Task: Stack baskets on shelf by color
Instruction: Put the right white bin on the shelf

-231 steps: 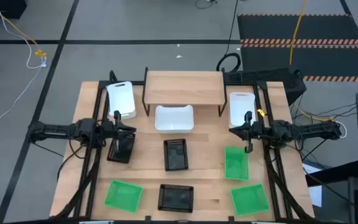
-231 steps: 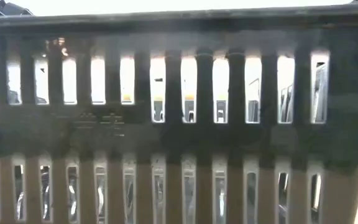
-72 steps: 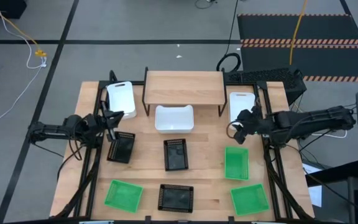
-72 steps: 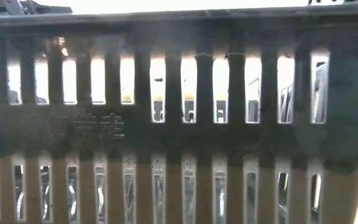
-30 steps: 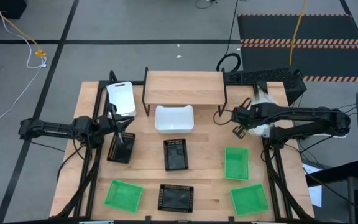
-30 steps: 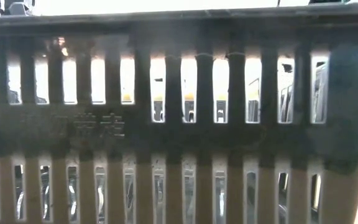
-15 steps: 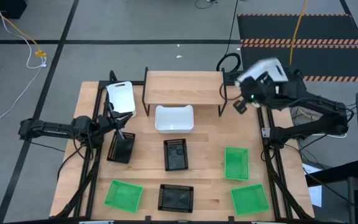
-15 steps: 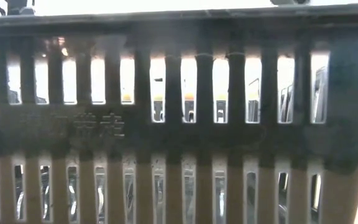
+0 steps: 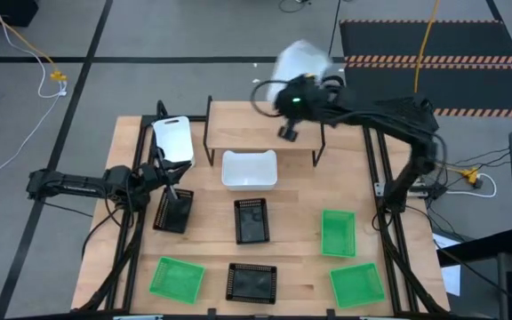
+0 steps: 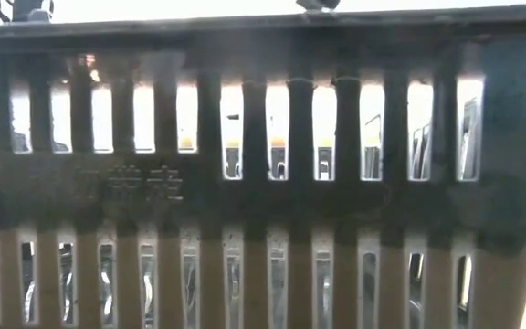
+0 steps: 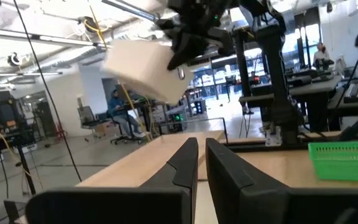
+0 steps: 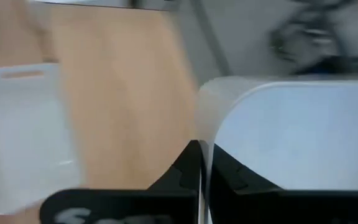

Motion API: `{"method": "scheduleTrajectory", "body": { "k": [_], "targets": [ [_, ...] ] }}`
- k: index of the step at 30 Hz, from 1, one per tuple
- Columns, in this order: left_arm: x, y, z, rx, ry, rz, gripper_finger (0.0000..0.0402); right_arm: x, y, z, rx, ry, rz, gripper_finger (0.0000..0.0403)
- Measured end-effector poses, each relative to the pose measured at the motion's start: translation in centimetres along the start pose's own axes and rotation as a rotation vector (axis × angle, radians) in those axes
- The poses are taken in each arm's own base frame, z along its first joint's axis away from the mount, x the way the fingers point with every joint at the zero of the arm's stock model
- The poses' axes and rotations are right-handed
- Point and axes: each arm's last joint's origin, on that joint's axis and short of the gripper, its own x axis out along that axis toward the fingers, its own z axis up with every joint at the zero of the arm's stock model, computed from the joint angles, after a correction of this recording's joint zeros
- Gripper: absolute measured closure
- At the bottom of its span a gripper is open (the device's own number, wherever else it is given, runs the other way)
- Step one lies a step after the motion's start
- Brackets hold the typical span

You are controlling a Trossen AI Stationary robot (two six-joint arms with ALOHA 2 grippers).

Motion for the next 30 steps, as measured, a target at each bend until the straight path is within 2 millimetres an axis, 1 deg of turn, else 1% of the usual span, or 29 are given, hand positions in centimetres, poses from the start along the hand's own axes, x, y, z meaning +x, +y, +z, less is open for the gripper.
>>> {"method": "scheduleTrajectory", "body": {
  "k": [2, 5, 8, 10, 12, 15, 17, 21, 30],
  "targets": [
    [0.0, -0.1, -0.2, 0.008, 0.017, -0.005, 0.0366, 2.2, 1.4, 0.4, -0.03, 0.014, 0.097, 0.0403],
    [0.0, -0.1, -0.3, 0.027, 0.035, -0.002, 0.0366, 5.0, 3.3, 0.4, -0.119, 0.079, 0.124, 0.0403],
    [0.0, -0.1, -0.4, 0.034, 0.042, 0.005, 0.0366, 7.1, 4.4, 0.2, -0.161, 0.126, 0.139, 0.0403],
    [0.0, -0.1, -0.4, 0.021, 0.044, 0.005, 0.0366, 7.9, 4.9, 0.1, -0.167, 0.142, 0.148, 0.0403],
    [0.0, -0.1, -0.4, 0.013, 0.046, 0.005, 0.0366, 8.2, 5.0, 0.1, -0.169, 0.147, 0.163, 0.0403],
    [0.0, -0.1, -0.5, 0.012, 0.051, 0.003, 0.0366, 8.3, 5.2, 0.1, -0.168, 0.146, 0.167, 0.0403],
    [0.0, -0.1, -0.5, 0.009, 0.051, 0.003, 0.0366, 8.1, 5.1, 0.2, -0.158, 0.141, 0.169, 0.0403],
    [0.0, -0.1, -0.5, 0.009, 0.052, 0.003, 0.0366, 7.2, 4.9, 0.4, -0.118, 0.102, 0.23, 0.0403],
    [0.0, -0.1, -0.6, -0.006, 0.062, 0.001, 0.0366, 7.4, 5.2, 0.6, -0.119, 0.07, 0.3, 0.04]
  ]
}}
